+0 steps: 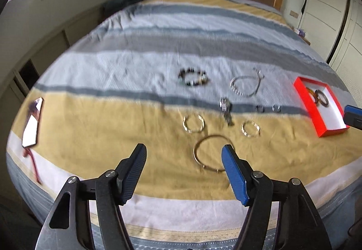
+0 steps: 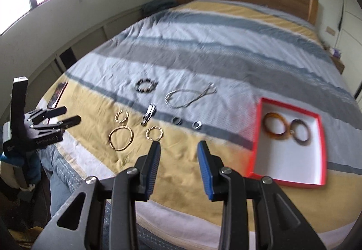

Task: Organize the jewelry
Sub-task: 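Withdraw both tools from the box toward the remaining jewelry, then grasp the thin gold bangle with the left tool while the right tool grasps a twisted silver hoop, then carry both pieces into the red box and open both tools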

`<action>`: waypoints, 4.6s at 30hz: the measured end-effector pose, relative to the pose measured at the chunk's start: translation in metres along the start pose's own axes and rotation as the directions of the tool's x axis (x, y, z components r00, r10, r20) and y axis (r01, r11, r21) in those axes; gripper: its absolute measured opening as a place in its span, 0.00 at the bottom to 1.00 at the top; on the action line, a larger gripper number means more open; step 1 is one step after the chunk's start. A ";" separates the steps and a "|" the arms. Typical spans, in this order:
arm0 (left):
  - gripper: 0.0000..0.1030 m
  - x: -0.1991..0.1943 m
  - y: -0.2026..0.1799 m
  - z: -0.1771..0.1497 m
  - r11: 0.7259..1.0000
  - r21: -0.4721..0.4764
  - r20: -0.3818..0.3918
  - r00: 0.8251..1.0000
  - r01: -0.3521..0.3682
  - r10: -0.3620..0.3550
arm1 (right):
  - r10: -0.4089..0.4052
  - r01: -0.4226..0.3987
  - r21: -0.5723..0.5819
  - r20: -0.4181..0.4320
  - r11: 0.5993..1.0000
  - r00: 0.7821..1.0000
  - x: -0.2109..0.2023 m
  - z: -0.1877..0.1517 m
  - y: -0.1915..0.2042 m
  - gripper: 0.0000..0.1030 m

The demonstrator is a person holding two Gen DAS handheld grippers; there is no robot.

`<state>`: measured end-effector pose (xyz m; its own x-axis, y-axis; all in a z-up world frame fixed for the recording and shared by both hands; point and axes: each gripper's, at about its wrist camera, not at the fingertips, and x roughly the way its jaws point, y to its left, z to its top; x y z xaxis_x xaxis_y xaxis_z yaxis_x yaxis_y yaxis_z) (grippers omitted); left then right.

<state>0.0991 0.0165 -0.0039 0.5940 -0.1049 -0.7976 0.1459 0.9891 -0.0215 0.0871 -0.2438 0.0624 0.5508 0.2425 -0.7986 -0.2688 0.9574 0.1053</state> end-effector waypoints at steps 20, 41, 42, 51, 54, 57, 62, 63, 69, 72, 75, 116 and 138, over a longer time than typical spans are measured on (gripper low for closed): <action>0.39 0.095 0.005 -0.010 0.995 -0.044 -0.187 0.978 0.086 -0.093 | 0.117 -0.128 -0.041 -0.206 0.991 0.972 0.158 0.020 0.026 0.31; 0.38 0.118 -0.001 -0.009 0.998 -0.022 -0.203 0.978 0.051 -0.055 | 0.098 -0.124 -0.085 -0.269 0.989 0.958 0.218 0.013 0.030 0.19; 0.38 0.118 -0.002 -0.009 0.998 -0.026 -0.202 0.978 0.050 -0.054 | 0.100 -0.126 -0.084 -0.268 0.988 0.958 0.219 0.013 0.030 0.18; 0.24 0.116 -0.003 -0.010 0.999 -0.030 -0.188 0.981 0.038 -0.043 | 0.117 -0.137 -0.063 -0.253 0.989 0.960 0.218 0.015 0.026 0.06; 0.08 0.116 -0.004 -0.009 0.998 -0.030 -0.196 0.979 0.047 -0.052 | 0.109 -0.132 -0.078 -0.247 0.988 0.963 0.213 0.014 0.028 0.05; 0.06 0.116 -0.007 -0.007 0.999 -0.025 -0.198 0.979 0.033 -0.038 | 0.104 -0.127 -0.085 -0.237 0.988 0.966 0.206 0.012 0.029 0.05; 0.04 0.109 -0.012 -0.004 1.000 -0.017 -0.182 0.983 0.007 -0.010 | 0.105 -0.123 -0.081 -0.197 0.989 0.975 0.183 0.009 0.027 0.05; 0.04 0.107 -0.014 -0.004 1.000 -0.013 -0.179 0.984 0.001 -0.003 | 0.103 -0.120 -0.081 -0.189 0.989 0.977 0.177 0.009 0.026 0.05; 0.04 0.088 -0.023 0.000 0.999 0.014 -0.148 0.989 -0.030 0.031 | 0.089 -0.100 -0.073 -0.140 0.992 0.986 0.143 0.009 0.021 0.05; 0.03 0.074 -0.030 0.003 0.998 0.037 -0.124 0.991 -0.047 0.051 | 0.078 -0.086 -0.070 -0.113 0.994 0.991 0.123 0.006 0.019 0.05; 0.03 0.062 -0.038 0.006 0.997 0.058 -0.100 0.993 -0.058 0.064 | 0.069 -0.074 -0.063 -0.085 0.995 0.994 0.103 0.002 0.016 0.05; 0.03 -0.001 -0.362 0.087 0.871 0.471 0.049 0.981 0.141 -0.185 | -0.183 0.144 0.280 0.121 0.949 0.976 -0.073 -0.084 -0.206 0.05; 0.03 0.109 -0.411 0.088 0.871 0.424 -0.144 0.968 0.249 -0.206 | -0.185 0.180 0.291 -0.010 0.940 0.983 0.020 -0.071 -0.291 0.05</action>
<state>0.1733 -0.4106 -0.0293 0.4308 -0.2908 -0.8543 0.6103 0.7912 0.0385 0.1205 -0.5291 -0.0266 0.5833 0.0593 -0.8101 0.0763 0.9889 0.1273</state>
